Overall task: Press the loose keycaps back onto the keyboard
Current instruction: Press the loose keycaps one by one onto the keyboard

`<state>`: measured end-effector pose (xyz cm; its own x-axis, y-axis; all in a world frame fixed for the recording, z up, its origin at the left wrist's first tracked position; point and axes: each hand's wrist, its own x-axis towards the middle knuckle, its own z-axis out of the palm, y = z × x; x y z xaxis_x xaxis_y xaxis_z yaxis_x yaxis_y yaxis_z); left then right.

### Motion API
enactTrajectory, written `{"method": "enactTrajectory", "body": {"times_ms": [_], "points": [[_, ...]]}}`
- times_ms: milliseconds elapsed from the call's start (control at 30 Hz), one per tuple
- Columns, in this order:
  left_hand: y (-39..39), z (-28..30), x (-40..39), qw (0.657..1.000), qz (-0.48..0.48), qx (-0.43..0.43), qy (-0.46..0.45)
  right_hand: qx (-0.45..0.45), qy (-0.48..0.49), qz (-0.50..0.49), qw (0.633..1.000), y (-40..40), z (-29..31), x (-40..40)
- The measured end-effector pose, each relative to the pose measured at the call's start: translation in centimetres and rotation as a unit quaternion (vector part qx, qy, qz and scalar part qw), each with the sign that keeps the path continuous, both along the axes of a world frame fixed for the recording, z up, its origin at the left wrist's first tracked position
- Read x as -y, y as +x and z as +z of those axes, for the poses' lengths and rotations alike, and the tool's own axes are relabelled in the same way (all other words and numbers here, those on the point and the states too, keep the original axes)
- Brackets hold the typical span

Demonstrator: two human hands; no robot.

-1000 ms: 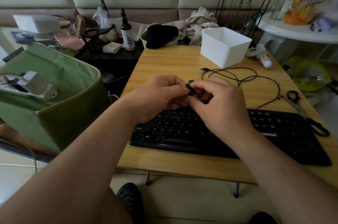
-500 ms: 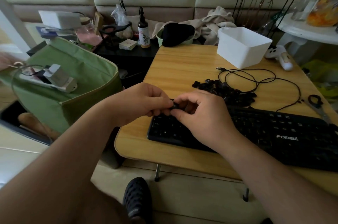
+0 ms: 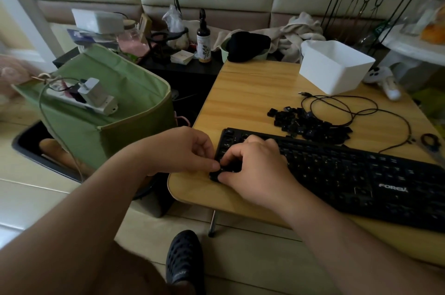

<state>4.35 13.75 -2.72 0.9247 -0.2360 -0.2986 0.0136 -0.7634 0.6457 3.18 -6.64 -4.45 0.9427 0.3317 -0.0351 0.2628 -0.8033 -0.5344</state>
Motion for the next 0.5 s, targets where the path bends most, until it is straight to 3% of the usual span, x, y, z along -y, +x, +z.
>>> {"method": "enactTrajectory", "body": {"times_ms": [367,433,500], "points": [[0.2,-0.1,0.4,1.0,0.005,-0.022,0.001,0.041,0.017,-0.01,0.999,-0.2,-0.7,-0.5],[0.2,-0.2,0.5,1.0,0.01,-0.021,0.002,0.081,0.014,-0.004,0.997,-0.5,-1.0,-0.5],[0.2,-0.3,0.6,1.0,0.015,-0.019,0.008,0.186,-0.023,0.032,0.982,-0.9,-1.6,-0.4]]}}
